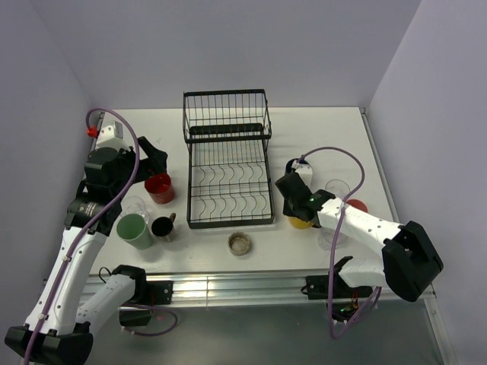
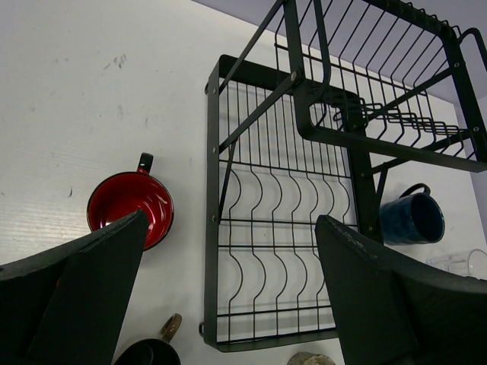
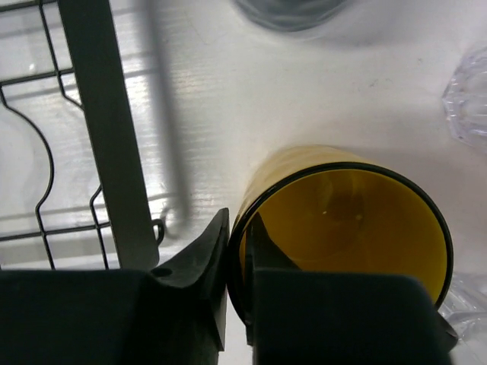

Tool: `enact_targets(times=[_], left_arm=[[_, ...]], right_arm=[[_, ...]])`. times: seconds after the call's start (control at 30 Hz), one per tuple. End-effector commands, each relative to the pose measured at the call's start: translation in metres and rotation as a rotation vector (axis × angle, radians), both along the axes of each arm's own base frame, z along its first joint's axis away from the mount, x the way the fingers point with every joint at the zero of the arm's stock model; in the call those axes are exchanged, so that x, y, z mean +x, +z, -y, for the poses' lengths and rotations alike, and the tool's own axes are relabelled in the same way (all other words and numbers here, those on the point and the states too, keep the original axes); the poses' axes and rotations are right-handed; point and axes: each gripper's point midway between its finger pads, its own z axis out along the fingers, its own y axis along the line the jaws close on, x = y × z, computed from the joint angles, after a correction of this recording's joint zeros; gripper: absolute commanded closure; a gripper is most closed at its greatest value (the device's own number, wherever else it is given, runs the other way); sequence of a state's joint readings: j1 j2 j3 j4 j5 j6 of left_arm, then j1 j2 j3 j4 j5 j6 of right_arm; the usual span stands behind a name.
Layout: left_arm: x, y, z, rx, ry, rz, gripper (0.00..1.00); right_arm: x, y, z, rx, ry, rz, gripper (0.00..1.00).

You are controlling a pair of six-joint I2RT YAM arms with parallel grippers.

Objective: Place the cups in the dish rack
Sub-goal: Grab a cup with the right arm

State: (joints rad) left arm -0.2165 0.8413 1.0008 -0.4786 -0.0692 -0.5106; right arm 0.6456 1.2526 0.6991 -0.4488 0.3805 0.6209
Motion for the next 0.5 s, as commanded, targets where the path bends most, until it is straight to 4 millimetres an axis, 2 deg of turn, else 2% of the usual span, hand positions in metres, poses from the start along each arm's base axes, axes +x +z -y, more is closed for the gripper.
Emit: enact_targets(times=[0.0,0.03,0.2,0.3,0.33,0.4,0.43,0.47], left_arm=[[0.001,0.003,0.001,-0.006,-0.004,0.016,0.01],[0.001,0.003,0.001,-0.006,-0.003,0.018,0.01],[0.0,0.002,0.002,-0.016,-0.007,0.011,0.01],[-0.002,0.006,0.004,-0.028,-0.014,0.02,0.01],[-0.002,0.006,0.004,-0.029,-0.013,0.02,0.01],[-0.003,0.01,0.007,-0.041,-0.03,0.028,0.01],[-0.003,0.014,0.009,-0.048,-0.042,0.037,0.01],[-0.004,0.018,0.015,-0.063,-0.075,0.053,0.01]], right_arm=[[0.002,0.0,0.005,-0.029,-0.032,0.014,0.96],[0.003,0.004,0.007,-0.034,-0.041,0.019,1.0],[0.003,0.023,0.006,-0.008,-0.052,0.036,1.0],[0.002,0.047,0.002,0.039,-0.041,0.068,1.0],[0.002,0.063,0.001,0.065,-0.034,0.094,1.0],[0.0,0.081,-0.004,0.108,-0.013,0.117,1.0],[0.002,0.101,-0.008,0.149,0.003,0.158,1.0],[0.001,0.11,-0.011,0.171,0.016,0.169,1.0]])
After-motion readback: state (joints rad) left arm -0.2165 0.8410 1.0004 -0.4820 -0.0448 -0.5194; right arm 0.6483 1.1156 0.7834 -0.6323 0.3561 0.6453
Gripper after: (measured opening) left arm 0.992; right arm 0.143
